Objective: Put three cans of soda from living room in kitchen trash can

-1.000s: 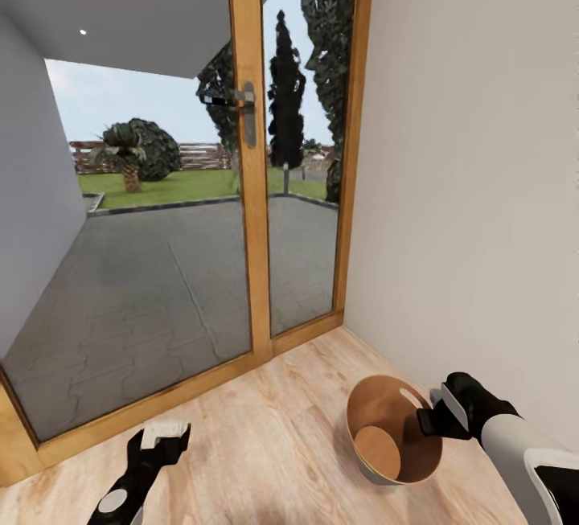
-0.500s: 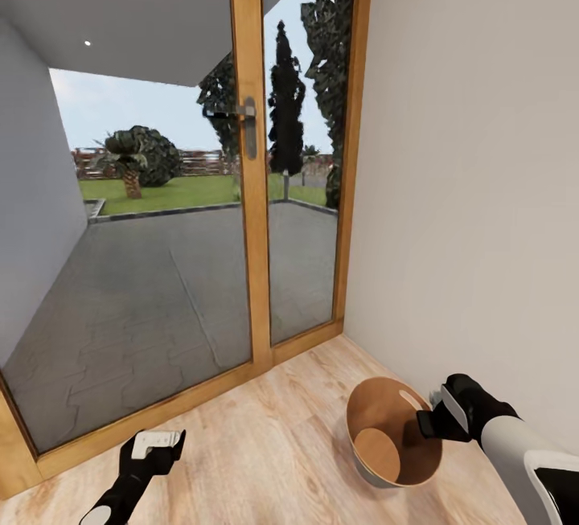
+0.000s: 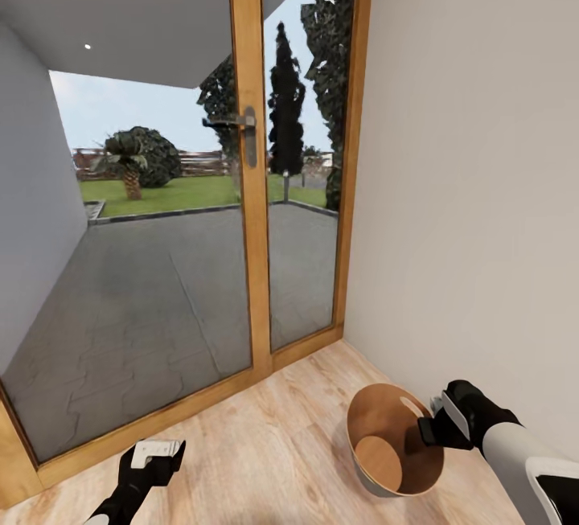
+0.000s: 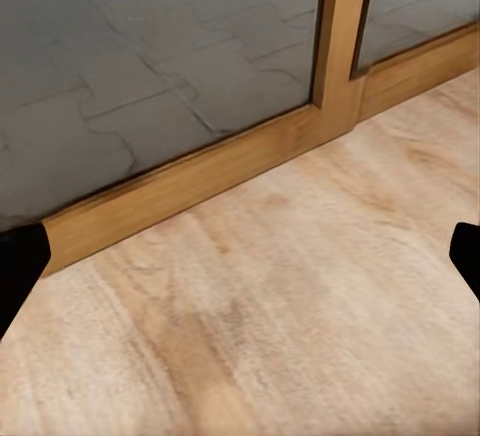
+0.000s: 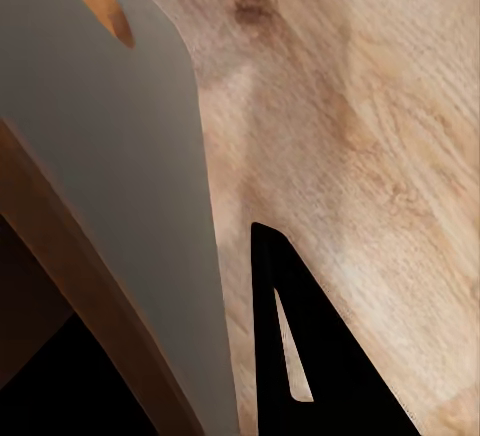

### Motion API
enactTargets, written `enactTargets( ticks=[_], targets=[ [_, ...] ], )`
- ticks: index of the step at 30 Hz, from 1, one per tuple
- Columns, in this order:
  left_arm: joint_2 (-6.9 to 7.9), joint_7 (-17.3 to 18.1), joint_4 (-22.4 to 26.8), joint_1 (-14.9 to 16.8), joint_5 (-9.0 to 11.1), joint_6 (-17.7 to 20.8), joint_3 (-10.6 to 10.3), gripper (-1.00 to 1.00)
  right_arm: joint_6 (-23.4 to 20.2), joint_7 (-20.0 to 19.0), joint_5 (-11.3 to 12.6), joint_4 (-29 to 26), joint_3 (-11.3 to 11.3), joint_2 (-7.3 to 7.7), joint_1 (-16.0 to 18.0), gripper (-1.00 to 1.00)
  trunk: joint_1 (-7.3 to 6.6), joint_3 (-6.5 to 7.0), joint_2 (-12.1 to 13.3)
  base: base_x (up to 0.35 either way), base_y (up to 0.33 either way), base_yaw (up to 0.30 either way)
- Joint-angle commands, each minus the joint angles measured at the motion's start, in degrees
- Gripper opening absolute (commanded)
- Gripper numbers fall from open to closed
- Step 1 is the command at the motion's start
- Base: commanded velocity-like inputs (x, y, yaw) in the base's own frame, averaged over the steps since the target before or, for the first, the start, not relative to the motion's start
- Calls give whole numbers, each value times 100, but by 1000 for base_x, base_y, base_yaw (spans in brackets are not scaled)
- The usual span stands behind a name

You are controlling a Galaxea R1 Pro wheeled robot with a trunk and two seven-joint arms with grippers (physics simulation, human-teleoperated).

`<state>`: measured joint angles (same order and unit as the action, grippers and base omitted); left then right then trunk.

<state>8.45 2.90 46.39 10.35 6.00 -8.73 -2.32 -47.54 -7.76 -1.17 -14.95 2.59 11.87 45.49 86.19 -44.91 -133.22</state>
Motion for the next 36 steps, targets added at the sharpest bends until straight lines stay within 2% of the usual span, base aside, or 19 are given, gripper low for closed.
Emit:
enactTargets(
  ticks=[1, 9, 25, 36],
  targets=[
    [0, 0, -2, 0, 0, -2, -1, 100, -1, -7, 84, -8, 38, -1, -1, -100, -23, 22, 41, 0, 0, 0],
    [-9, 0, -4, -2, -30, -6, -5, 100, 196, -34, 89, 8, 10, 3, -13, -100, -199, 132, 362, 0, 0, 0],
    [-18, -6, -7, -1, -63, -14, -5, 100, 210, -57, 90, 10, -24, 8, -28, -100, -550, 282, 1004, 0, 0, 0],
    [-18, -8, -12, 2, -64, -15, -5, 100, 210, -58, 90, 6, -40, 8, -97, -100, -792, 461, 1445, 0, 0, 0]
  ],
)
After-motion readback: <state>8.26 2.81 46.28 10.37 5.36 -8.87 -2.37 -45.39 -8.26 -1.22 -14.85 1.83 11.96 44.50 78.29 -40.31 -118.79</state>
